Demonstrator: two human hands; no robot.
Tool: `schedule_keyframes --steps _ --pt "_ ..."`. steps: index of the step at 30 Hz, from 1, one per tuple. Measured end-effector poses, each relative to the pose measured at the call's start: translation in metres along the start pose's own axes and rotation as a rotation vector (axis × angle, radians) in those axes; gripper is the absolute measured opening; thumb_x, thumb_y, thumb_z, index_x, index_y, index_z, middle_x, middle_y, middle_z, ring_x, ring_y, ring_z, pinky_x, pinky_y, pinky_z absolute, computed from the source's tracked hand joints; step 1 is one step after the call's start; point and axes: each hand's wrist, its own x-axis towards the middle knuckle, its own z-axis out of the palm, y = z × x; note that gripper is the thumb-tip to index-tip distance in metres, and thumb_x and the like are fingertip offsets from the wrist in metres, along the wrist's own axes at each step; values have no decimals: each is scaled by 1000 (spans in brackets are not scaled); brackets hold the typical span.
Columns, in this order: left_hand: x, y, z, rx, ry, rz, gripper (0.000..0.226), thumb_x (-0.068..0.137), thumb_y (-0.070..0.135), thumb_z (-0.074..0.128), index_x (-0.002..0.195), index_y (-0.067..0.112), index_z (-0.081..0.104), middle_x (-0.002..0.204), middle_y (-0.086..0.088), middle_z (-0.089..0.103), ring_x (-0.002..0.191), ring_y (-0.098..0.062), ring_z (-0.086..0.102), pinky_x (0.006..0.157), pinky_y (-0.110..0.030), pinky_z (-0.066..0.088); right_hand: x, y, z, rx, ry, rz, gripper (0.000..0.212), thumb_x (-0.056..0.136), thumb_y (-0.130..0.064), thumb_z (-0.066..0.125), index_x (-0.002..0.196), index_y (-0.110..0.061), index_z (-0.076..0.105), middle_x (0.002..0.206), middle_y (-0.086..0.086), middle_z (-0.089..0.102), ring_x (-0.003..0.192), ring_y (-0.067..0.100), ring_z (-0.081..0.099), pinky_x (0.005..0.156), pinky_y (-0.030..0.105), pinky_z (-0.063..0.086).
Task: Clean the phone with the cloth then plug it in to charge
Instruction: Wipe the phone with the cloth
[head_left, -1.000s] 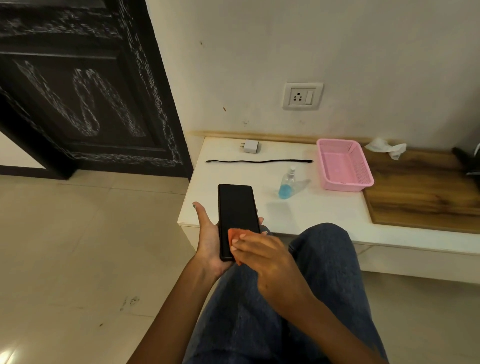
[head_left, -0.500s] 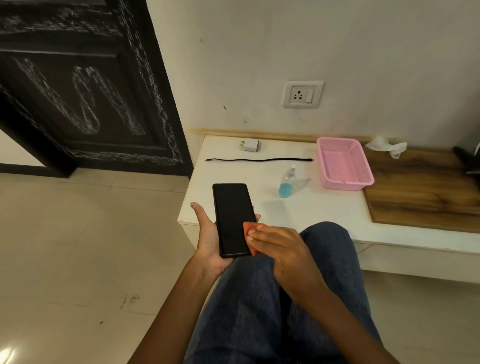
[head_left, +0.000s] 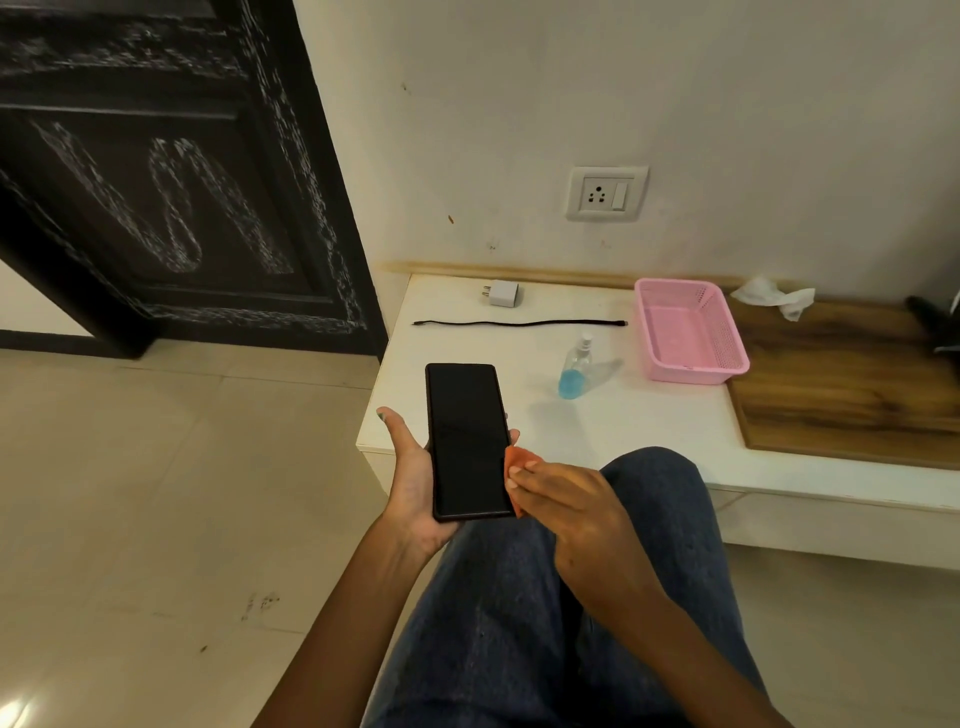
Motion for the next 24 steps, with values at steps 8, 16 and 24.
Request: schedule_keyframes --steps 8,16,24 --pt "-3 -14 11 106 16 -38 105 58 89 29 130 17 57 119 -21 65 104 -35 66 77 -47 58 22 10 -1 73 9 82 36 68 15 63 99 1 72 108 14 70 101 31 66 80 48 55" --pt "-3 -15 8 60 -18 -68 110 62 91 24 134 12 52 131 -23 54 110 -33 58 87 -47 53 1 -15 -3 24 20 9 26 76 0 56 93 -5 75 100 5 73 94 22 69 79 31 55" --pt "1 -20 8 55 10 -50 103 67 88 27 134 13 52 120 -22 63 103 -34 63 80 -46 57 19 -26 -27 494 -55 322 42 81 18 49 106 -8 71 103 3 67 89 9 67 86 24 53"
